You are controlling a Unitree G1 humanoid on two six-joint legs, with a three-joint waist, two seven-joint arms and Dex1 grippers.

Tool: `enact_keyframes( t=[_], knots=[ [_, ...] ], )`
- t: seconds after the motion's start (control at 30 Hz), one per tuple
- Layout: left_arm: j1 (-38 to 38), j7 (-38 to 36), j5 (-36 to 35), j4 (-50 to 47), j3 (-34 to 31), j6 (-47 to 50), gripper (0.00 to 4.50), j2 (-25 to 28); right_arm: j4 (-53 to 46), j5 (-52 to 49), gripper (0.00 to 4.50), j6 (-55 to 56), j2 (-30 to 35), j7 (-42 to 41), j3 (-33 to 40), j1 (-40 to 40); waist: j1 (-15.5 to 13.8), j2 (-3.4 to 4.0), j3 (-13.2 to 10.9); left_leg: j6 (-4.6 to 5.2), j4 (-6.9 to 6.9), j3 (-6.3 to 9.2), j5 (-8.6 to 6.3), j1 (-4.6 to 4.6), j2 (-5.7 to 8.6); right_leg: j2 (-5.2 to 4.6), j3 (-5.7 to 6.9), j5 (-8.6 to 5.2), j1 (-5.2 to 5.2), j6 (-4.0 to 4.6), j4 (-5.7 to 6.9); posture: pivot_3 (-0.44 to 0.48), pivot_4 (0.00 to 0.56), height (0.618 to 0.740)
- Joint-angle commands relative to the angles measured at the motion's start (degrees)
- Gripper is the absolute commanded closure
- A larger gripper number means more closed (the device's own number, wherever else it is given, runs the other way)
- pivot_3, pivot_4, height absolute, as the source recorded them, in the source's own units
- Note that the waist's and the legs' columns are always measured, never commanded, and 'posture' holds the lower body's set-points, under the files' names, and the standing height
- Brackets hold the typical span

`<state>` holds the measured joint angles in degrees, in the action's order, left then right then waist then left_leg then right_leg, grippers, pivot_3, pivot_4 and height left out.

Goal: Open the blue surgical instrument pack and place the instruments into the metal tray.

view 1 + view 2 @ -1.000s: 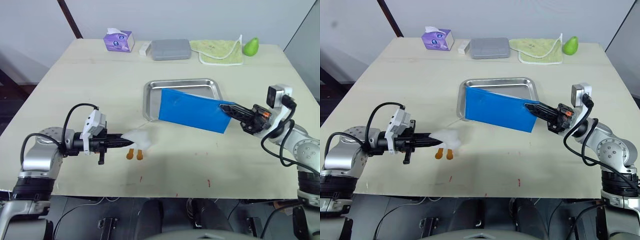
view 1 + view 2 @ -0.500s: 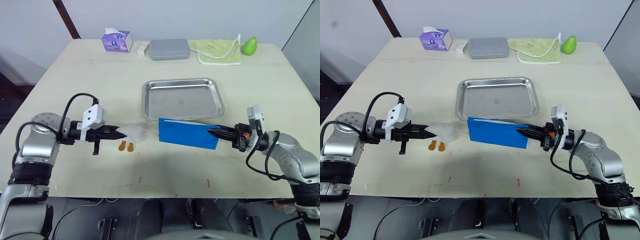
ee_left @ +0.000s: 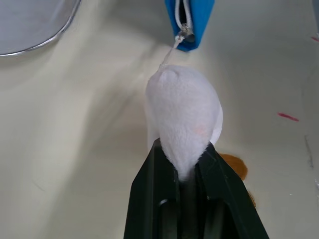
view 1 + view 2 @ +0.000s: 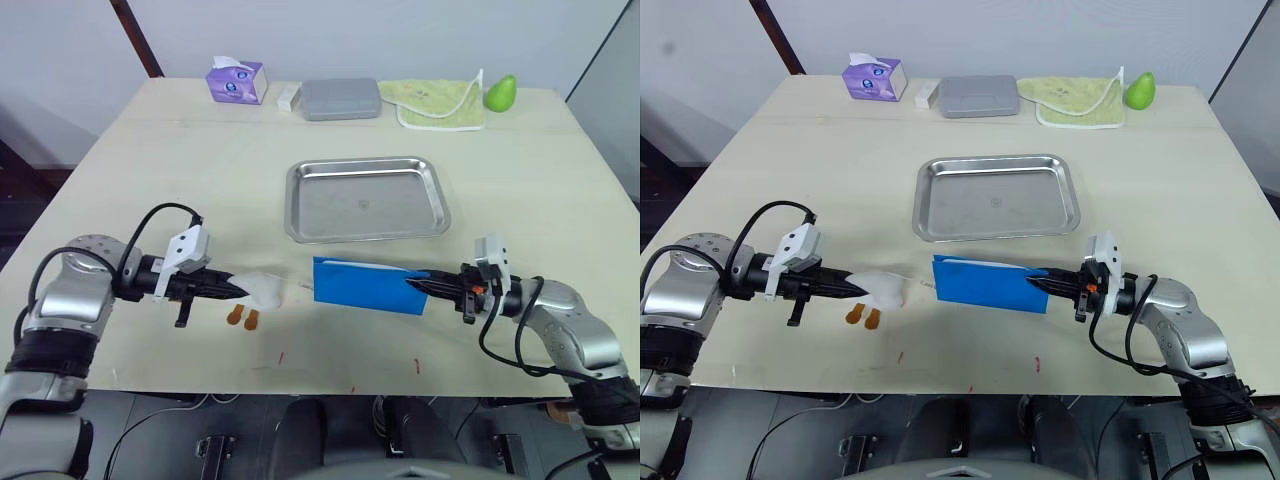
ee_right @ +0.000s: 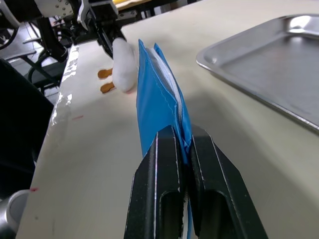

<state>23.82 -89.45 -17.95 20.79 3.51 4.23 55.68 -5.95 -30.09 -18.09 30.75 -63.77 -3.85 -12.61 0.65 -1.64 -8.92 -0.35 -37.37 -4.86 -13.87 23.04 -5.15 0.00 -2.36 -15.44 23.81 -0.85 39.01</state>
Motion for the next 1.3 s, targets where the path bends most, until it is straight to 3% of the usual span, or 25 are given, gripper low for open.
enact_keyframes(
  t=[0.03, 0.27, 0.33, 0.47, 0.63, 0.93, 1.0, 1.07, 1.1, 1.17, 1.2, 1.3],
  knots=[
    [-0.14, -2.9, 0.08, 1.91, -0.93, -2.33, 3.67, 0.66, 0.03, 1.25, 4.5, 2.56, 0.11, -0.11, 0.84, 0.05, 0.03, 0.0, 0.0, 0.0, 0.0, 0.0, 0.0, 0.0, 0.0, 0.0, 0.0, 0.0, 0.0, 0.0, -0.01, 0.0, 0.15, 0.74],
    [-6.48, -3.05, -10.64, -1.96, -6.41, 5.77, 1.4, 4.96, -0.41, 2.57, 4.5, 4.68, 1.29, -2.4, -0.09, 1.17, 0.15, 0.0, 0.0, 0.0, 0.0, -0.03, 0.0, -0.01, -0.02, -0.01, -0.02, 0.0, 0.0, 0.0, 0.0, 0.0, 0.15, 0.74],
    [-7.96, -3.05, -14.4, -2.99, -8.99, 10.71, 0.51, 6.04, -0.84, 2.93, 4.5, 5.24, 1.39, -2.79, -0.29, 1.32, 0.14, 0.0, 0.0, 0.0, 0.0, -0.02, 0.0, -0.01, -0.03, -0.01, 0.0, 0.0, 0.01, 0.0, 0.0, 0.0, 0.15, 0.74],
    [-10.0, -2.25, -20.22, -5.58, -14.16, 18.65, 0.51, 7.12, -1.19, 3.02, 4.5, 5.95, 1.39, -2.5, 0.29, 0.83, 0.13, 0.0, 0.0, 0.0, -0.01, -0.03, 0.0, -0.05, -0.03, -0.01, 0.0, -0.01, 0.0, -0.01, 0.04, 0.0, 0.15, 0.74],
    [-10.43, 1.58, -23.17, -12.21, -17.12, 22.81, 0.51, 4.46, 0.1, 4.58, 4.5, 8.02, 2.42, -3.64, 0.14, -0.59, -0.03, 0.0, 0.0, 0.0, -0.04, -0.02, 0.0, -0.05, -0.02, -0.03, 0.01, -0.01, -0.01, -0.01, 0.08, 0.0, 0.15, 0.74],
    [-6.41, 5.31, -16.96, -14.98, -12.42, 16.35, 0.51, -3.26, -1.24, 5.63, 4.5, 8.65, 3.06, -4.66, -0.9, 0.22, -0.02, -0.01, 0.0, -0.01, -0.04, -0.01, 0.0, -0.05, -0.01, 0.0, -0.01, 0.01, -0.02, 0.01, 0.09, 0.0, 0.15, 0.74],
    [-4.98, 4.31, -15.58, -13.49, -10.89, 15.08, 1.0, -4.34, -1.34, 5.77, 4.5, 8.64, 3.15, -4.72, -0.93, 0.27, 0.02, -0.01, 0.01, -0.01, -0.06, -0.03, 0.0, -0.06, 0.0, 0.0, -0.02, 0.01, -0.03, 0.01, 0.09, 0.0, 0.15, 0.74],
    [-4.37, 2.88, -14.86, -12.94, -9.76, 14.51, 1.83, -4.68, -1.56, 5.98, 4.5, 8.67, 3.33, -4.79, -1.03, 0.39, 0.07, -0.01, 0.0, -0.01, -0.06, -0.03, 0.0, -0.06, 0.0, 0.0, -0.04, 0.01, -0.03, 0.01, 0.09, 0.0, 0.15, 0.74],
    [-3.55, 2.96, -13.63, -12.38, -8.65, 12.94, 1.97, -5.69, -1.78, 6.03, 4.5, 8.6, 3.41, -4.75, -1.08, 0.52, 0.04, -0.01, 0.0, -0.01, -0.06, -0.03, 0.0, -0.06, 0.0, 0.0, -0.04, 0.01, -0.03, 0.01, 0.09, 0.0, 0.15, 0.74],
    [-2.25, 3.14, -11.66, -11.5, -7.06, 10.44, 2.68, -7.37, -2.03, 6.15, 4.5, 8.52, 3.59, -4.74, -1.24, 0.65, -0.07, -0.02, 0.01, -0.01, -0.05, -0.03, 0.0, -0.05, 0.0, 0.0, -0.03, 0.01, -0.03, 0.01, 0.08, 0.0, 0.15, 0.74],
    [-1.29, 3.13, -10.68, -10.96, -6.08, 9.31, 3.27, -8.43, -2.01, 6.24, 4.5, 8.47, 3.69, -4.74, -1.36, 0.54, -0.15, -0.02, 0.01, -0.01, -0.06, -0.01, 0.0, -0.05, 0.0, 0.0, -0.01, 0.01, -0.05, 0.01, 0.07, 0.0, 0.15, 0.74],
    [0.84, 2.79, -8.99, -9.4, -4.15, 7.63, 3.27, -10.57, -2.03, 6.37, 4.5, 8.29, 3.73, -4.69, -1.56, 0.25, -0.04, -0.02, 0.01, -0.01, -0.09, 0.0, 0.0, -0.06, 0.01, 0.0, -0.02, 0.01, -0.08, 0.0, 0.08, 0.0, 0.15, 0.74]
  ],
)
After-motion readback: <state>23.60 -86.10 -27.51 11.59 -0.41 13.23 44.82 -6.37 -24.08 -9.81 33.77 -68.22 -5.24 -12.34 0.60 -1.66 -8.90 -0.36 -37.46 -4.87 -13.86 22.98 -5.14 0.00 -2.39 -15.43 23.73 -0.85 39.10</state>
